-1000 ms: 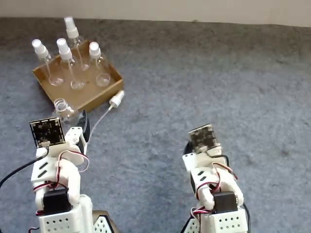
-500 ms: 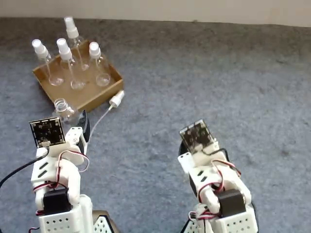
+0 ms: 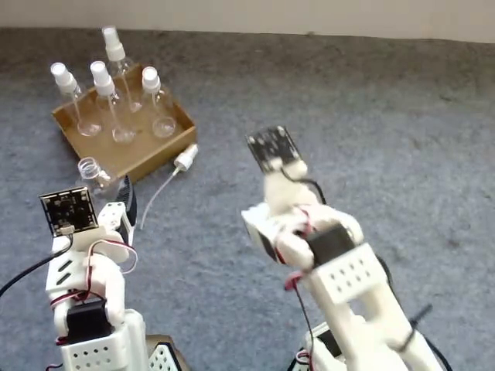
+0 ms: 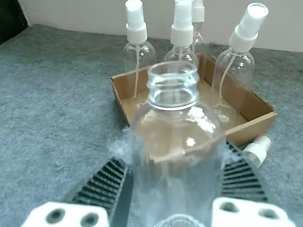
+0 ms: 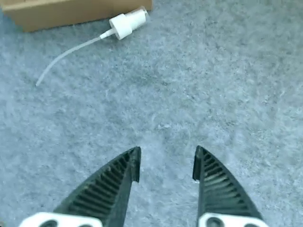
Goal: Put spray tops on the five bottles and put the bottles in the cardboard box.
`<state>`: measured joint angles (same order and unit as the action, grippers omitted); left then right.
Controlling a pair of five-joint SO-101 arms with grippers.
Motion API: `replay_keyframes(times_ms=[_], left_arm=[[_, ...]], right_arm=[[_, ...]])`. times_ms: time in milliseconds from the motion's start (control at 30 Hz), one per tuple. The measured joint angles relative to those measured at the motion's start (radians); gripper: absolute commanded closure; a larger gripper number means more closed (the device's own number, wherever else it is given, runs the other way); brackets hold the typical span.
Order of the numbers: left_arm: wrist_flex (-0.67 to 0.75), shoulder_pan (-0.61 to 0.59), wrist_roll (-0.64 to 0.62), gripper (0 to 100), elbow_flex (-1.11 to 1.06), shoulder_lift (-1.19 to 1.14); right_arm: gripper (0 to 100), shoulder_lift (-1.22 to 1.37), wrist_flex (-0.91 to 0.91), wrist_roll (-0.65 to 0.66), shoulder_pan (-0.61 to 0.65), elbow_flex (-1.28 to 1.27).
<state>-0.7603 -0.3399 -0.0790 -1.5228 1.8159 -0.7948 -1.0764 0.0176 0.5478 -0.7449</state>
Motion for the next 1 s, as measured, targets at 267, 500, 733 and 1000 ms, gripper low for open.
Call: replay_keyframes(times_ms=[267, 500, 733, 1000], left_arm=[[0.000, -0.008, 0.000, 87, 0.000, 0.000], [0.002, -0.011, 0.000, 87, 0.000, 0.000], [0.002, -0.078, 0.000, 87, 0.000, 0.000], [0.002, -0.080, 0.000, 87, 0.000, 0.000]], right_arm=[[73.2, 0.387, 0.000, -0.428, 0.009, 0.301], [68.0, 0.703, 0.000, -0.502, 0.064, 0.519], [68.0, 0.979, 0.000, -0.582, 0.095, 0.801], [68.0, 1.352, 0.000, -0.684, 0.097, 1.211]])
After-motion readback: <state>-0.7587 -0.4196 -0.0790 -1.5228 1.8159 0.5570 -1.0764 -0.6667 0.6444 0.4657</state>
